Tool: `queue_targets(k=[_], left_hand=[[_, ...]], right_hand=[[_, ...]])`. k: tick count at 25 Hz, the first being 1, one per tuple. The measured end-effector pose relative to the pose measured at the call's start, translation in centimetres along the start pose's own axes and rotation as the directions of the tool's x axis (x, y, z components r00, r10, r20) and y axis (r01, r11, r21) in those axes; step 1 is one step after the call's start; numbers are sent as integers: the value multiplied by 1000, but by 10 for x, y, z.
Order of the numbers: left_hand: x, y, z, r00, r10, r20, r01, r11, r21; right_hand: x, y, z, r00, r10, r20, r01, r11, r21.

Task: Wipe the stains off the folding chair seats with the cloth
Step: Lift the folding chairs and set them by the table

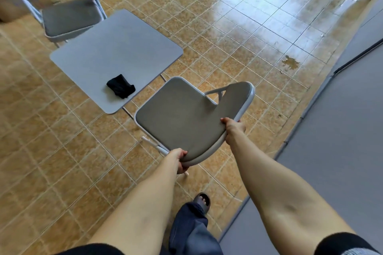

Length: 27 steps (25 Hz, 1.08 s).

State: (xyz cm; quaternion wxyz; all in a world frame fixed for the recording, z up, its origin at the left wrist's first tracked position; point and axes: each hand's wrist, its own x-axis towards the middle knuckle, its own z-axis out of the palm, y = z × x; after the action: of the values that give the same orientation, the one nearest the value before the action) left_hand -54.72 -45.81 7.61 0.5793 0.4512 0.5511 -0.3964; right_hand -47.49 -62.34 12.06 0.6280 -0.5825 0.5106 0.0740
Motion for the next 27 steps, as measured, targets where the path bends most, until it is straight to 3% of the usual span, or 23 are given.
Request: queue_targets(k=[9, 12, 14, 16, 18, 20, 24, 27], left_hand=[[1, 22, -30, 997, 47, -57, -47, 999, 11], [-7, 21, -27, 994, 95, -60, -90, 993, 82], [-12, 24, -30, 985, 147, -92, -124, 968, 217], [-24, 35, -35, 952, 288, -106, -215, 872, 439], [-31, 51, -47, 868, 490, -80, -330, 690, 645], [-46, 74, -66, 780, 625, -23, -367, 488, 792], [-79, 133, -129, 586, 804, 103, -306, 102, 946], [-105, 186, -194, 482, 866, 130, -227, -20, 974]], right_hand=[[-13, 8, 34, 1000, -18, 9, 19, 999, -33], [-18, -1, 34, 995, -104, -4, 96, 937, -335], [-18, -6, 32, 975, -220, 26, 193, 789, -584], [-18, -10, 32, 938, -343, 57, 265, 601, -754], [-18, -13, 37, 874, -469, 126, 328, 378, -866], [-25, -23, 51, 793, -531, 299, 446, 171, -879], [-56, -48, 108, 639, -434, 635, 655, -127, -745], [-89, -63, 173, 578, -351, 736, 715, -217, -665]])
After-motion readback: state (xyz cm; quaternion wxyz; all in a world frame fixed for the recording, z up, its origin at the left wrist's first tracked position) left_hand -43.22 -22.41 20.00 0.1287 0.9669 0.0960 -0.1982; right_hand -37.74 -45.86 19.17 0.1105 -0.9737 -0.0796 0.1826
